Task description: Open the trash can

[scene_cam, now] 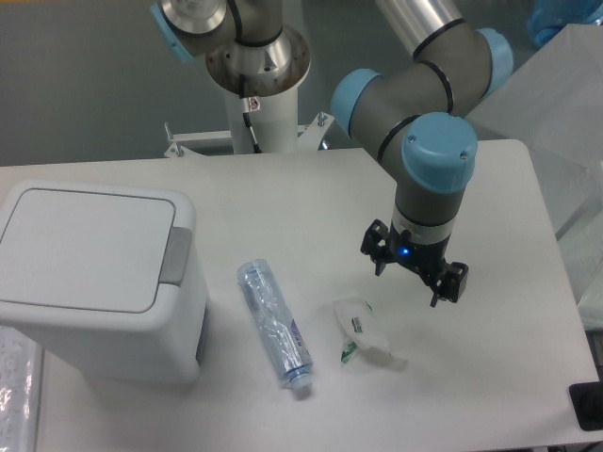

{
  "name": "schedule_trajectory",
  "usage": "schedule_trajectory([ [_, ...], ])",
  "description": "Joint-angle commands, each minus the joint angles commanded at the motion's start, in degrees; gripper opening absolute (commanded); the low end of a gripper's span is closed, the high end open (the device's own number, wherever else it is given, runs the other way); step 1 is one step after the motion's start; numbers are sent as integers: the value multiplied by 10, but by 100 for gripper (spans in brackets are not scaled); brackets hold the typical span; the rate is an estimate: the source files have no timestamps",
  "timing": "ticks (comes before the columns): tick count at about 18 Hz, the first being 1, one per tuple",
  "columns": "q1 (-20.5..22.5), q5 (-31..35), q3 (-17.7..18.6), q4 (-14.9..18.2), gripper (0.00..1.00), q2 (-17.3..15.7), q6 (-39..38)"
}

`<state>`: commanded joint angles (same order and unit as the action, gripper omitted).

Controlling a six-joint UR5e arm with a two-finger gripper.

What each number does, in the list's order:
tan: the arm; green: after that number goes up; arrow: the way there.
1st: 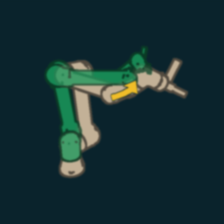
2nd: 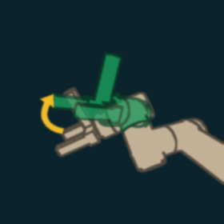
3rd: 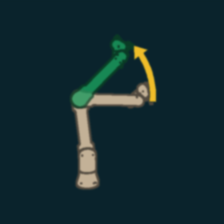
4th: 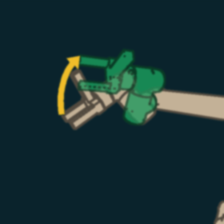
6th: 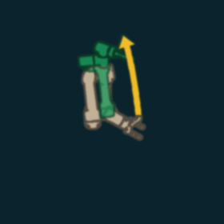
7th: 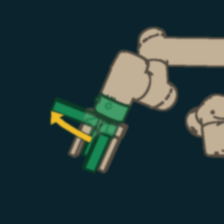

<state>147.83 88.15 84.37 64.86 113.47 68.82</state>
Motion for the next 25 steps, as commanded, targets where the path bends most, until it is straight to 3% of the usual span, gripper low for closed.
schedule_trajectory([
  [8,-11,0,4,-6,100,-2,-2],
  [11,-8,-5,24,-18,100,-7,-6],
  [17,-13,-132,24,-18,100,-34,-179],
  [22,-22,-185,26,-11,100,-51,-186],
  [25,-26,-253,26,-11,100,-81,-196],
])
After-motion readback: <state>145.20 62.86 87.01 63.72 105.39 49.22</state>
